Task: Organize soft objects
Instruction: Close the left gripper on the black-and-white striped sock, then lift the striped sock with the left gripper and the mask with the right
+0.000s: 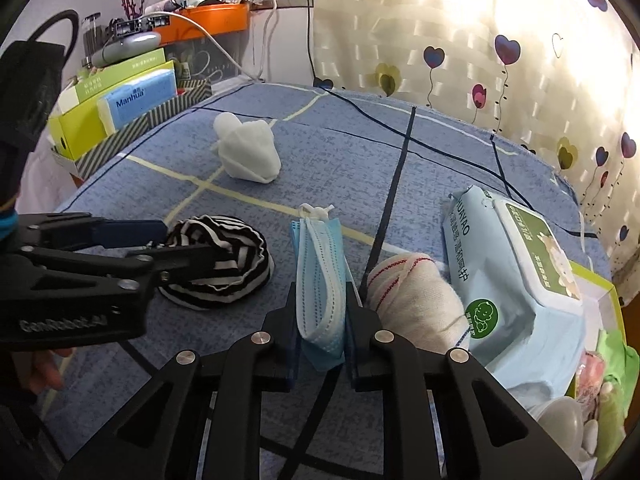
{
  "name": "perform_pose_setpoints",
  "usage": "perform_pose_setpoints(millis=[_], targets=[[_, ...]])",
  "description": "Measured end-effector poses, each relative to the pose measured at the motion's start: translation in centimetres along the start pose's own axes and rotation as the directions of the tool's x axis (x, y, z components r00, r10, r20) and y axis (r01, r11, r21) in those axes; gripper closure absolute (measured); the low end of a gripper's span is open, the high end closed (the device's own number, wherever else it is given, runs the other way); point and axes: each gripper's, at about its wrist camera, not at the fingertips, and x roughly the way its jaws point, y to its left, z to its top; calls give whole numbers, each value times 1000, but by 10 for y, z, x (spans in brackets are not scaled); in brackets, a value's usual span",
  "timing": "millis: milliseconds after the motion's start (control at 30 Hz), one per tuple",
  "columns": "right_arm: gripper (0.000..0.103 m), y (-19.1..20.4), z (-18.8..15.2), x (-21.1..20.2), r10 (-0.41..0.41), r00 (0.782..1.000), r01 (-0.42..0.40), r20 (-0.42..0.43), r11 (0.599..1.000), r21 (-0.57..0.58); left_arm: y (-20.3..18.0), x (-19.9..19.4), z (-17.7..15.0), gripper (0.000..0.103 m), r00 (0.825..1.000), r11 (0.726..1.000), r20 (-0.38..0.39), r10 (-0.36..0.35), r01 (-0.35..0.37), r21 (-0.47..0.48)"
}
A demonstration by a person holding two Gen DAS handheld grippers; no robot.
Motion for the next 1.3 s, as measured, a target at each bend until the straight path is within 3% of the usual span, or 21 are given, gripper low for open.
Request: perform_pose_setpoints(millis=[500,833,867,967,1300], targets=[[85,-13,-3,-5,14,1000,-15,20,999,52,-16,12,-2,34,1000,998,-26,-3,5,58],[85,-18,-4,-5,25,999,-27,24,997,70,-22,20,1,33,997,991,-21,75,-72,111],[85,-19,-4,-5,25,999,-26,24,997,72,-22,20,1,35,997,991,-19,79,-76,110],[85,-19,-4,-5,25,999,-27,25,997,72,-22,19,1,56,993,987,-4,116,-114,113],[85,-18,-4,-5,28,999,-30,25,997,72,-15,17,1,85,995,991,3,105,-104,85]])
